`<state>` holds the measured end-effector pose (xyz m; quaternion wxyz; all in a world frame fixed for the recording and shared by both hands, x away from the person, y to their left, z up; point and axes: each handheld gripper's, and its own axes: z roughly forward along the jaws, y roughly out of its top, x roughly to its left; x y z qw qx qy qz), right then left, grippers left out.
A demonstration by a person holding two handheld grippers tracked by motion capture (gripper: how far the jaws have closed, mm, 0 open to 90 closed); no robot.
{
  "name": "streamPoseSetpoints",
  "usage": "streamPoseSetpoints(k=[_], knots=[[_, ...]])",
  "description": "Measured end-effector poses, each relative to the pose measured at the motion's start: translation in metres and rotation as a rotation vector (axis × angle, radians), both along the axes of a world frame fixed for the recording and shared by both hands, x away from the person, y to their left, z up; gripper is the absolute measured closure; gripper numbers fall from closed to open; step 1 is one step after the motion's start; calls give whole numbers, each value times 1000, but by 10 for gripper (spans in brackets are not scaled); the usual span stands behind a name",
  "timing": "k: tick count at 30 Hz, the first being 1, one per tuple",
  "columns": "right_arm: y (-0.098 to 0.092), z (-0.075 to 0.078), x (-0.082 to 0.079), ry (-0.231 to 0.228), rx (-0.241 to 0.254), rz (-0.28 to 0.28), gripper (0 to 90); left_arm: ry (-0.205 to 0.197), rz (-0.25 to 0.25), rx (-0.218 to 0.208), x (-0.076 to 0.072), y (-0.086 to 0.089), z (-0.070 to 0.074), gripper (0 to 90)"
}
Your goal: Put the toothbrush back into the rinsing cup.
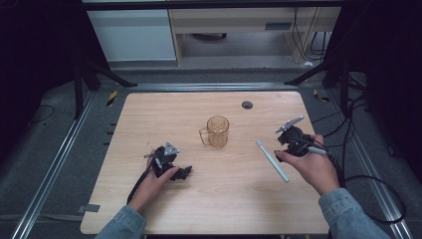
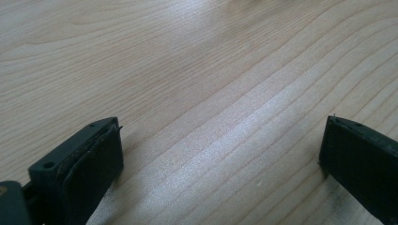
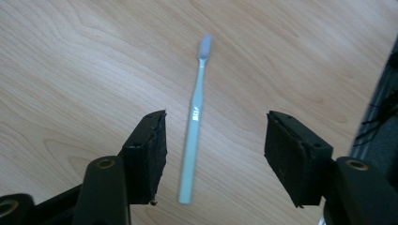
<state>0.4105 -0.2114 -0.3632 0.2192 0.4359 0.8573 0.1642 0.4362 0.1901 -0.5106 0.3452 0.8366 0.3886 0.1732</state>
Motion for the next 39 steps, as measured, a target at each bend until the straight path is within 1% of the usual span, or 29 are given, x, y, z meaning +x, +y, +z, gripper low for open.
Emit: streamPoseSetpoints(k=[1, 2, 3, 4, 6, 7, 10, 12, 14, 16, 18, 19, 21, 22, 23, 24, 25, 28, 29, 30, 31, 32, 39], knots=[[0, 0, 0, 0, 0, 0, 410, 0, 0, 0, 0, 0, 0, 0], [-2, 8, 4, 12, -10, -3, 418, 0, 0, 0, 0, 0, 0, 0], [-2, 8, 4, 12, -10, -3, 418, 0, 0, 0, 0, 0, 0, 0], [-3, 13, 9, 25, -27, -10, 424, 2, 0, 2, 0, 0, 0, 0], [-3, 16, 11, 31, -25, -16, 426, 2, 0, 2, 0, 0, 0, 0], [-4, 19, 15, 46, -13, -16, 423, 2, 0, 2, 0, 0, 0, 0], [-3, 19, 23, 84, -18, -6, 410, 2, 0, 2, 0, 0, 0, 0], [-1, 19, 28, 111, -12, -9, 403, 2, 0, 2, 0, 0, 0, 0], [-1, 19, 30, 119, -14, -9, 398, 2, 0, 2, 0, 0, 0, 0], [1, 17, 35, 141, -21, -11, 398, 2, 0, 2, 0, 0, 0, 0], [2, 16, 39, 143, -33, -12, 404, 2, 0, 2, 0, 0, 0, 0], [2, 15, 42, 150, -37, -8, 414, 2, 0, 1, 0, 0, 0, 0], [3, 11, 48, 165, -36, -16, 446, 2, -1, 1, 0, 0, 0, 0], [3, 11, 48, 165, -36, -16, 446, 2, -1, 1, 0, 0, 0, 0], [3, 8, 51, 177, -39, -16, 455, 2, 0, 1, 0, 0, 0, 0], [3, 6, 52, 184, -40, -16, 477, 2, -1, 1, 0, 0, 0, 0], [3, 6, 52, 184, -40, -16, 477, 2, 0, 2, 0, 0, 0, 0], [4, 1, 56, 199, -42, -7, 516, 2, 0, 1, 0, 0, 0, 0], [6, 0, 57, 208, -38, -15, 528, 2, 0, 1, 0, 0, 0, 0], [6, -1, 58, 208, -37, -5, 540, 2, -1, 2, 0, 0, 0, 0], [7, -2, 59, 216, -37, -9, 551, 2, -1, 2, 0, 0, 0, 0], [7, -3, 61, 221, -37, -1, 558, 2, 0, 2, 0, 0, 0, 0], [11, -14, 69, 248, -44, -12, 576, 2, -1, 2, 0, 0, 0, 0]])
